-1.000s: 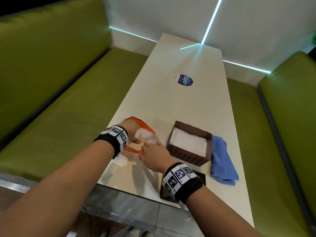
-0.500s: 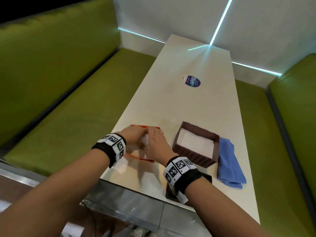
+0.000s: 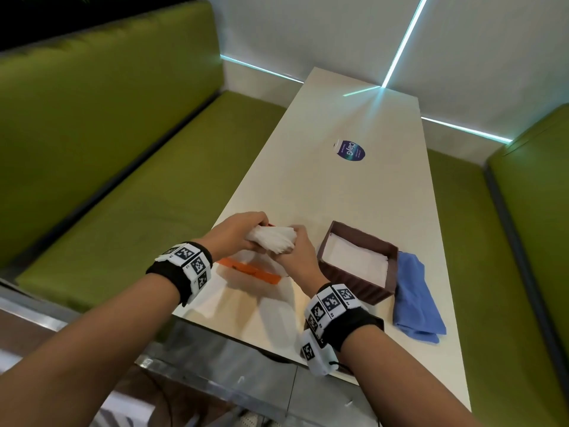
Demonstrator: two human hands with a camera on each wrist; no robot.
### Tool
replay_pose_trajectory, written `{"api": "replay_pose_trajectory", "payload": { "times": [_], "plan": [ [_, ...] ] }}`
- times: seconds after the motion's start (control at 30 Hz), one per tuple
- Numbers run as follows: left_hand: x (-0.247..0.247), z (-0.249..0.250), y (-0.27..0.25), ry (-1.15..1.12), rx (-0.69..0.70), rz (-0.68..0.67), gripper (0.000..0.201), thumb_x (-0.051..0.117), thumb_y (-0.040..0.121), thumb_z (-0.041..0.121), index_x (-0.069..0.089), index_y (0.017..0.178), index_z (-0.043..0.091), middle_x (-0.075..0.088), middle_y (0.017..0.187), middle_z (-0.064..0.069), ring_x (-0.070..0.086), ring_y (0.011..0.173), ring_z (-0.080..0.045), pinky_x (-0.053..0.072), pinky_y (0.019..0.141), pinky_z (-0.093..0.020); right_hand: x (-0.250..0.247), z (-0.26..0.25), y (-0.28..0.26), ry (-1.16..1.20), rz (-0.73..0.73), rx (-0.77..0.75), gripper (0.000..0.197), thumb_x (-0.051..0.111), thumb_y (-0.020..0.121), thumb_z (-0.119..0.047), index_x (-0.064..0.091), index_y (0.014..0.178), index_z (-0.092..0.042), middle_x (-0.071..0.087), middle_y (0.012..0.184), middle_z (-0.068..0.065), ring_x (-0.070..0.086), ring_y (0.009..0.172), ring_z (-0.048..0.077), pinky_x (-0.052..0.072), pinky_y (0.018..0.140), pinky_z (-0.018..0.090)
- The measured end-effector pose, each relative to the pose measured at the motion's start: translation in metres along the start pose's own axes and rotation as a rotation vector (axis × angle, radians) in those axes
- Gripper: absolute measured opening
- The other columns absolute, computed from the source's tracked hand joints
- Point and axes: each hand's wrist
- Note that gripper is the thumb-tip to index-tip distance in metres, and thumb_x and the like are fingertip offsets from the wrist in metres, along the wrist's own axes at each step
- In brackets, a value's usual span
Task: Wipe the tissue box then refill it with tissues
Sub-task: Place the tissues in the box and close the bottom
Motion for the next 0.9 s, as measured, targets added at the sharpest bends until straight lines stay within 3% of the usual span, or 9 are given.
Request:
{"api": "replay_pose_trajectory", "payload": {
  "times": [0.07, 0.13, 0.27, 0.43, 0.53, 0.63, 0.73, 0.83, 0.9],
  "plan": [
    [-0.003, 0.006, 0.003, 0.051, 0.044, 0.03, 0.043, 0.081, 0.074, 0.02, 0.056, 0.11, 0.016, 0.061, 0.101, 0.002, 0.055, 0.091, -0.018, 0.039, 0.071, -0.019, -0.001, -0.003, 0.001, -0.011, 0.024, -0.022, 0.037, 0.072, 0.072, -0.026, 0.06, 0.105, -0.016, 0.068, 0.097, 0.004, 0.065, 0.086, 0.018, 0.051, 0.068, 0.031],
    [-0.008, 0.012, 0.007, 0.112, 0.079, 0.064, 0.049, 0.081, 0.074, 0.023, 0.056, 0.116, 0.016, 0.06, 0.104, -0.001, 0.054, 0.093, -0.019, 0.037, 0.072, -0.025, -0.002, -0.006, 0.002, 0.008, 0.051, -0.048, 0.03, 0.07, 0.072, -0.03, 0.062, 0.1, -0.019, 0.067, 0.096, 0.004, 0.065, 0.085, 0.017, 0.051, 0.066, 0.032],
    [-0.018, 0.019, 0.016, 0.272, 0.096, 0.083, 0.062, 0.081, 0.072, 0.027, 0.052, 0.127, 0.022, 0.061, 0.108, 0.0, 0.052, 0.1, -0.02, 0.034, 0.077, -0.026, -0.01, -0.012, -0.003, 0.087, 0.052, -0.072, 0.034, 0.068, 0.08, -0.015, 0.055, 0.11, -0.023, 0.067, 0.102, -0.001, 0.064, 0.092, 0.016, 0.052, 0.075, 0.031],
    [-0.03, 0.02, 0.02, 0.311, 0.031, 0.067, 0.073, 0.083, 0.067, 0.019, 0.048, 0.131, 0.026, 0.061, 0.115, 0.002, 0.044, 0.111, -0.021, 0.038, 0.087, -0.031, -0.021, -0.016, -0.009, 0.154, 0.071, -0.09, 0.033, 0.064, 0.083, -0.013, 0.052, 0.111, -0.022, 0.067, 0.102, -0.001, 0.064, 0.094, 0.017, 0.052, 0.077, 0.035],
    [-0.035, 0.019, 0.022, 0.181, -0.04, 0.045, 0.076, 0.083, 0.067, 0.014, 0.046, 0.132, 0.027, 0.057, 0.114, 0.001, 0.046, 0.112, -0.022, 0.044, 0.089, -0.034, -0.03, -0.018, -0.012, 0.199, 0.082, -0.101, 0.028, 0.062, 0.086, -0.012, 0.052, 0.11, -0.022, 0.064, 0.1, -0.007, 0.061, 0.09, 0.006, 0.049, 0.07, 0.022],
    [-0.04, 0.021, 0.023, -0.005, -0.06, 0.065, 0.076, 0.083, 0.066, 0.006, 0.048, 0.13, 0.026, 0.057, 0.112, 0.001, 0.055, 0.103, -0.021, 0.044, 0.071, -0.02, -0.038, -0.021, -0.016, 0.231, 0.081, -0.105, 0.027, 0.062, 0.088, -0.012, 0.051, 0.111, -0.02, 0.06, 0.095, -0.013, 0.058, 0.085, 0.0, 0.048, 0.067, 0.016],
    [-0.047, 0.023, 0.022, -0.148, -0.082, 0.065, 0.076, 0.083, 0.067, 0.008, 0.045, 0.129, 0.032, 0.058, 0.116, 0.0, 0.056, 0.102, -0.02, 0.044, 0.071, -0.016, -0.044, -0.024, -0.018, 0.285, 0.096, -0.099, 0.031, 0.065, 0.086, -0.01, 0.051, 0.112, -0.022, 0.059, 0.099, -0.014, 0.059, 0.091, 0.003, 0.05, 0.076, 0.021],
    [-0.054, 0.027, 0.02, -0.324, -0.105, 0.057, 0.079, 0.087, 0.065, 0.016, 0.044, 0.128, 0.038, 0.058, 0.117, -0.001, 0.058, 0.106, -0.021, 0.051, 0.081, -0.026, -0.055, -0.026, -0.018, 0.398, 0.108, -0.08, 0.04, 0.069, 0.085, -0.01, 0.051, 0.119, -0.019, 0.063, 0.114, -0.002, 0.061, 0.105, 0.012, 0.052, 0.086, 0.026],
    [-0.058, 0.036, 0.017, -0.461, -0.118, 0.068, 0.079, 0.088, 0.067, 0.016, 0.044, 0.13, 0.033, 0.058, 0.116, 0.0, 0.061, 0.105, -0.019, 0.055, 0.08, -0.024, -0.065, -0.027, -0.017, 0.525, 0.098, -0.042, 0.046, 0.071, 0.084, -0.009, 0.051, 0.125, -0.011, 0.064, 0.122, 0.006, 0.063, 0.11, 0.019, 0.053, 0.092, 0.033]
  ]
}}
Point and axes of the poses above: each hand's wrist, its own y-axis towards the middle knuckle, its own x-axis out of the palm, z = x × y
